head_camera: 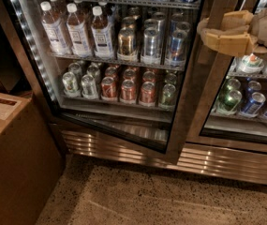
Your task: Open left fridge door
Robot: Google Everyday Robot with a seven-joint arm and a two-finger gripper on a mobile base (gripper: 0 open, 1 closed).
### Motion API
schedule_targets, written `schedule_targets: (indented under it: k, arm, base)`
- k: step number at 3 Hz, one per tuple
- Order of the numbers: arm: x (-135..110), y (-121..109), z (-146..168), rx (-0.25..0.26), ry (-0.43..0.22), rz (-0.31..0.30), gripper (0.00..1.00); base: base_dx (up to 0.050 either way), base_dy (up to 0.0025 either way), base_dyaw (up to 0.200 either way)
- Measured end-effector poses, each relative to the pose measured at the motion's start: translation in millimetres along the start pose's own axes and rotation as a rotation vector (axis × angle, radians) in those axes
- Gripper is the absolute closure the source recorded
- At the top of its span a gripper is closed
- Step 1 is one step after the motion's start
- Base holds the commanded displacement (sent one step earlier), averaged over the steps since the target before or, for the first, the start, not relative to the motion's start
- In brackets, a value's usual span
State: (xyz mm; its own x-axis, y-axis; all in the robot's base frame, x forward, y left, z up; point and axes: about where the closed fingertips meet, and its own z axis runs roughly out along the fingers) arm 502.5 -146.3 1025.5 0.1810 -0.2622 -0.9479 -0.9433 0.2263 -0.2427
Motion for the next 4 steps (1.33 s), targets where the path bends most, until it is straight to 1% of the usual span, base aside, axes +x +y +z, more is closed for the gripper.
schedule_targets:
  k: [1,2,3,4]
  arm:
    - [6.4,-14.8,-6.6,0.068,0.011,0.016,1.0]
    - [8.3,-22.6,-13.3,0.113,0.013,0.026,1.0]
    - [7.0,-24.4,-9.5,0.134,0.013,0.031,1.0]
    - [7.0,-24.4,-9.4,0.134,0.013,0.031,1.0]
  base:
    - [0.0,0.0,0.0]
    - [0.0,0.0,0.0]
    - [0.0,0.0,0.0]
    - [0.0,0.0,0.0]
